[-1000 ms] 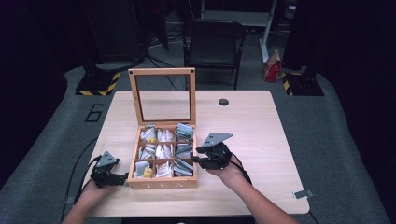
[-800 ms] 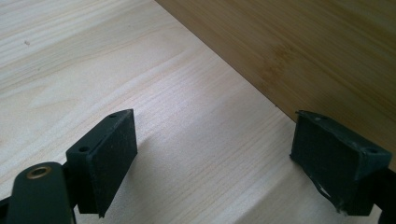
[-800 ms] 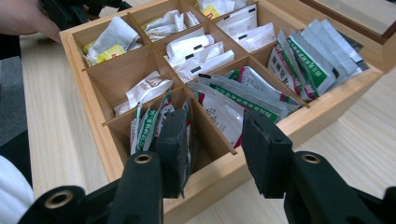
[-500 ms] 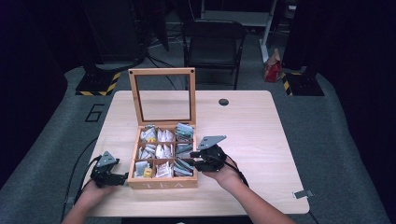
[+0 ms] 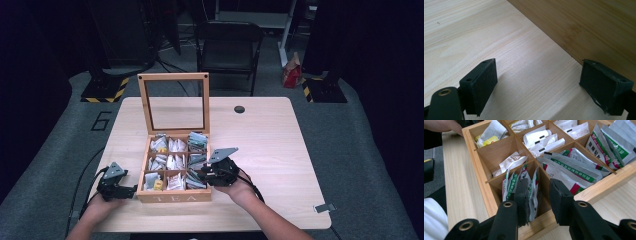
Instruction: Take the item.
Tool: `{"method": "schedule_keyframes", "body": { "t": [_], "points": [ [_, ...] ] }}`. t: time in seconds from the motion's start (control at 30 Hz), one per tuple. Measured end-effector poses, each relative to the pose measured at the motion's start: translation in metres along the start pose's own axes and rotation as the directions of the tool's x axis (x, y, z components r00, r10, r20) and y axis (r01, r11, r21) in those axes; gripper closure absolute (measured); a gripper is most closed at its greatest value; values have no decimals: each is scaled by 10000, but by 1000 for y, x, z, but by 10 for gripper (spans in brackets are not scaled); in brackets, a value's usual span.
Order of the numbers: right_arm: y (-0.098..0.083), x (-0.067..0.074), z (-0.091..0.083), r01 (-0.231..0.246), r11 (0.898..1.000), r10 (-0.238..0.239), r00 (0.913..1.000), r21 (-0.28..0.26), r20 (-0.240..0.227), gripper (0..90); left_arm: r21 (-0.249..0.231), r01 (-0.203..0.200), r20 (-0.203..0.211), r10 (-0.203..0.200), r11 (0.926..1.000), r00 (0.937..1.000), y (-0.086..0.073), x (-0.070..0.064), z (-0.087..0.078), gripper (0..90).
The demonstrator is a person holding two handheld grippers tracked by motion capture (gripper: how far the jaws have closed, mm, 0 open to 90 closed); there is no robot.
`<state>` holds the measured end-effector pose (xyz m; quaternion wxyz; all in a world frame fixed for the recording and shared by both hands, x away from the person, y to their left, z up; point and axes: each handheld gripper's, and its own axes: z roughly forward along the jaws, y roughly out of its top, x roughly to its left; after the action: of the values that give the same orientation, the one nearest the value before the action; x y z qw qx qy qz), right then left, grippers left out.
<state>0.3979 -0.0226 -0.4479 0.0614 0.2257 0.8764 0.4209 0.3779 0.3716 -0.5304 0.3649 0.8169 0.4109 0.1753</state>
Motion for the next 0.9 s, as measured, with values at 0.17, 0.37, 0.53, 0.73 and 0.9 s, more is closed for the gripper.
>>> {"method": "schedule_keyframes", "body": {
  "t": [0.17, 0.37, 0.53, 0.73, 0.9],
  "points": [
    [-2, 0, 3, 58, 10000, -57, 10000, 74, -70, 728, 4, -1, -1, 1, 10000, 10000, 0, 0, 0, 138],
    [-3, 0, 8, 24, 9998, -20, 9998, 194, -177, 741, 11, -144, -44, 144, 9999, 9999, 0, 1, 0, 139],
    [-3, 2, 12, 112, 9995, -105, 9997, 307, -236, 758, 17, -185, -59, 185, 9998, 9998, 0, 1, 0, 139],
    [-3, 2, 16, 145, 9986, -126, 9992, 507, -383, 790, -3, -43, -17, 43, 10000, 10000, 0, 0, 0, 138],
    [-4, 2, 19, 73, 9983, -49, 9991, 572, -417, 810, 13, -147, -43, 147, 9999, 9999, 0, 1, 0, 138]
  ]
}}
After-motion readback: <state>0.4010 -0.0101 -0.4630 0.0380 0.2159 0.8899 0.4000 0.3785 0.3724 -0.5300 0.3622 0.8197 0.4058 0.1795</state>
